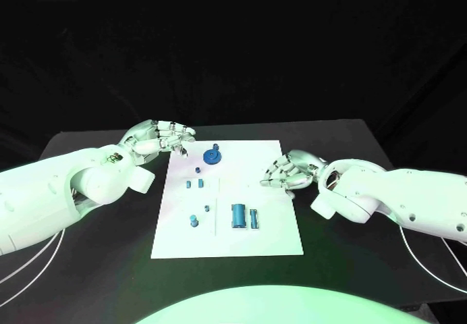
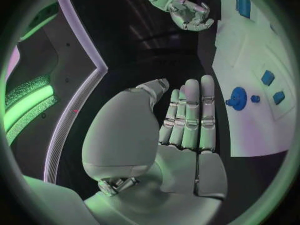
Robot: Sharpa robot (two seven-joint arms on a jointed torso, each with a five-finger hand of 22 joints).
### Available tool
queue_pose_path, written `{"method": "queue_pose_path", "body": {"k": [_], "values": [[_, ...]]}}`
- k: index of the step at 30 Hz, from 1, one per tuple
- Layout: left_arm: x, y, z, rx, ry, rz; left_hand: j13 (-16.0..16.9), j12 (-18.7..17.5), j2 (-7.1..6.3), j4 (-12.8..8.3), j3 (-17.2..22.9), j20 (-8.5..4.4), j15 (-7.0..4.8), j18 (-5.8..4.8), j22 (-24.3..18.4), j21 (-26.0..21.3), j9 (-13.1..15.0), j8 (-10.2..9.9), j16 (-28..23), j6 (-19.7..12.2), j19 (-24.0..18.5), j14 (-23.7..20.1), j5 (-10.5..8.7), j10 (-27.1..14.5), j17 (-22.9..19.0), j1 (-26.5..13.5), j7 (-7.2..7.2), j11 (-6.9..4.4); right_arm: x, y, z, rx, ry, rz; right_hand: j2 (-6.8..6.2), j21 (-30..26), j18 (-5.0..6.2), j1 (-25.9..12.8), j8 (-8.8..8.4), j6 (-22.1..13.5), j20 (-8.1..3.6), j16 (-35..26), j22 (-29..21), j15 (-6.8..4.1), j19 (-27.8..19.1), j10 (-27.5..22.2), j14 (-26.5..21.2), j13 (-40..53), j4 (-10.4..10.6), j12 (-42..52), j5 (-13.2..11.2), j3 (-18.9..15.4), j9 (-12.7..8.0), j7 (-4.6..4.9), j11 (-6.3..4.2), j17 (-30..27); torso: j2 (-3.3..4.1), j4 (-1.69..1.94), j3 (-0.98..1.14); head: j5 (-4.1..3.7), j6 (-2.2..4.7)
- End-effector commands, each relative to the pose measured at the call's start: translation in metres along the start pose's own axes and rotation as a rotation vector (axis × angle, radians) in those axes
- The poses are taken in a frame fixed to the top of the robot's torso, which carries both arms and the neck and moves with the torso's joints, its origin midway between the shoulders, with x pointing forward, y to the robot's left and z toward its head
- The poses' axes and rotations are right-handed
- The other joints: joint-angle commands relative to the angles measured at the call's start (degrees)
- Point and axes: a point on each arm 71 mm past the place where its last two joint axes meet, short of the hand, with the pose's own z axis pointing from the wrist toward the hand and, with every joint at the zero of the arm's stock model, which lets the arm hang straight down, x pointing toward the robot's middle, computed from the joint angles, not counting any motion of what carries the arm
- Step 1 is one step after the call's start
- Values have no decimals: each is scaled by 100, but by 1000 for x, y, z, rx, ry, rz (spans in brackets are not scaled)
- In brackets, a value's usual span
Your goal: Assemble the parts on the task board
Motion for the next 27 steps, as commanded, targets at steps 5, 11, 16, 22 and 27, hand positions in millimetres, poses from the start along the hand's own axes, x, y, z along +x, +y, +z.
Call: {"method": "queue_pose_path", "body": {"k": [5,11,16,22,27], "values": [[-21,4,5,86,-184,-97,-140,-184,-16,153,4,201,195,22,-427,-791,7,35,-890,-128,-567,-807,25,-234,-419,109,56,134,-62,3,26,-215,-185,325,65,-1468,76,540,-238,-546,312,-2499,-988,300,-859,-1763,-1609,-1900,-184,-2277,23,402,-155,313,310,-2515,-217,-30,-119,45,316],[-37,10,12,132,-297,-138,-455,-597,-55,273,44,493,385,23,-1067,-1825,-31,-9,-2105,-302,-888,-1157,25,-239,-934,158,67,223,-94,-1,49,-267,-279,405,-131,-1938,72,589,-512,-570,783,-4660,-2534,735,-2062,-2024,-2615,-4177,-280,-3979,-293,1180,-562,503,632,-3540,-325,-9,-128,123,602],[-45,16,18,152,-373,-144,-737,-1422,-70,349,-82,795,631,-128,-1964,-3241,-234,-296,-3717,-564,-1563,-1982,-5,-503,-1464,156,-80,327,-105,-5,63,-289,-315,449,-90,-1926,143,452,-910,-389,1013,-5692,-3809,917,-2481,-1821,-2684,-5543,-516,-4677,-447,1247,-907,541,709,-4068,-389,12,-122,199,759],[-42,22,23,107,-338,-122,-1097,-2745,1135,-1133,-2672,-877,-327,-971,-3184,-4646,-1876,-2015,-5663,-4792,-5137,-5889,-1316,-5406,-3035,-2417,-1115,-718,-106,-9,71,-225,-344,393,1029,-2281,-932,-1920,-2513,-4919,-446,-7461,-7160,134,-7154,-7193,-8116,-7014,-1183,-6101,-773,-1880,-3187,-700,-247,-6370,-374,10,-117,200,774],[-34,22,23,107,-353,-115,-1097,-2745,1135,-1133,-2672,-877,-327,-971,-3184,-4646,-1876,-2015,-5663,-4792,-5137,-5889,-1316,-5406,-3035,-3491,-1115,-718,-95,-6,69,-234,-362,425,1029,-2281,-932,-2878,-2513,-4919,-446,-7461,-7160,134,-7154,-7193,-8116,-7014,-1183,-6101,-773,-1880,-3187,-700,-247,-6370,-389,20,-74,228,907]]}}
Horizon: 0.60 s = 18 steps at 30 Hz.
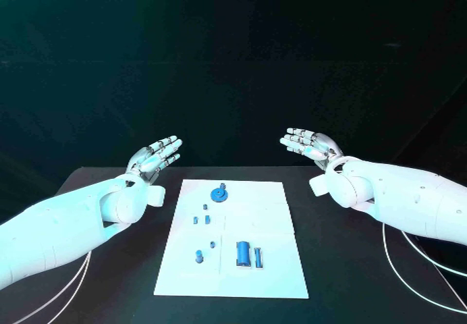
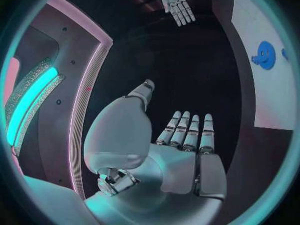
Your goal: Assemble the parts on the task board
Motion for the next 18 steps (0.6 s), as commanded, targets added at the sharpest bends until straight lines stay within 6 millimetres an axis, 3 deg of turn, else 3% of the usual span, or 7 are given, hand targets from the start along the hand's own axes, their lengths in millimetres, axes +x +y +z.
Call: {"method": "queue_pose_path", "body": {"k": [1,2,4,5,6,10,18], "values": [[7,0,-2,6,-14,10,-144,-344,445,-588,-945,-667,-371,-342,-328,-355,-594,-627,-491,-1670,-1364,-1329,-527,-1895,-465,-1977,-408,-388,8,-1,-4,-7,-22,18,413,-140,-430,-1747,-573,-1833,-613,-579,-1146,-338,-1823,-2159,-2156,-427,-240,-470,-126,-1215,-871,-501,-402,-840,-10,6,44,25,111],[10,1,-3,7,-19,13,-144,-344,445,-588,-945,-667,-371,-342,-328,-355,-594,-627,-491,-1670,-1364,-1329,-527,-1895,-465,-2148,-408,-388,12,-1,-6,-9,-29,28,413,-140,-430,-5823,-573,-1833,-613,-579,-1146,-338,-1823,-2159,-2156,-427,-240,-470,-126,-1215,-871,-501,-402,-840,-15,10,58,34,156],[16,1,-6,8,-32,19,-144,-344,445,-588,-945,-667,-371,-342,-328,-355,-594,-627,-491,-1670,-1364,-1329,-527,-1895,-465,-2530,-408,-388,20,-1,-11,-13,-46,53,413,-140,-430,-5823,-573,-1833,-613,-579,-1146,-338,-1823,-2159,-2156,-427,-240,-470,-126,-1215,-871,-501,-402,-840,-28,18,95,58,268],[20,2,-8,9,-39,23,-144,-344,445,-588,-945,-667,-371,-342,-328,-355,-594,-627,-491,-1670,-1364,-1329,-527,-1895,-465,-6591,-408,-388,24,-1,-14,-15,-56,67,413,-140,-430,-5823,-573,-1833,-613,-579,-1146,-338,-1823,-2159,-2156,-427,-240,-470,-126,-1215,-871,-501,-402,-840,-34,22,114,70,324],[26,2,-11,11,-50,30,-144,-344,445,-588,-945,-667,-371,-342,-328,-355,-594,-627,-491,-1670,-1364,-1329,-527,-1895,-465,-6591,-408,-388,32,0,-19,-16,-72,90,413,-140,-430,-5823,-573,-1833,-613,-579,-1146,-338,-1823,-2159,-2156,-427,-240,-470,-126,-1215,-871,-501,-402,-840,-43,28,139,86,400],[45,3,-21,17,-87,51,-144,-344,445,-588,-945,-667,-371,-342,-328,-355,-594,-627,-491,-1670,-1364,-1329,-527,-1895,-465,-6591,-408,-388,53,4,-36,-16,-124,156,413,-140,-430,-5823,-573,-1833,-613,-579,-1146,-338,-1823,-2159,-2156,-427,-240,-470,-126,-1215,-871,-501,-402,-840,-58,38,184,115,537],[77,2,-44,27,-152,91,-144,-344,445,-588,-945,-667,-371,-342,-328,-355,-594,-627,-491,-1670,-1364,-1329,-527,-1895,-465,-6591,-408,-388,80,13,-63,1,-196,237,413,-140,-430,-5823,-573,-1833,-613,-579,-1146,-338,-1823,-2159,-2156,-427,-240,-470,-126,-1215,-871,-501,-402,-840,-64,42,199,125,583]]}}
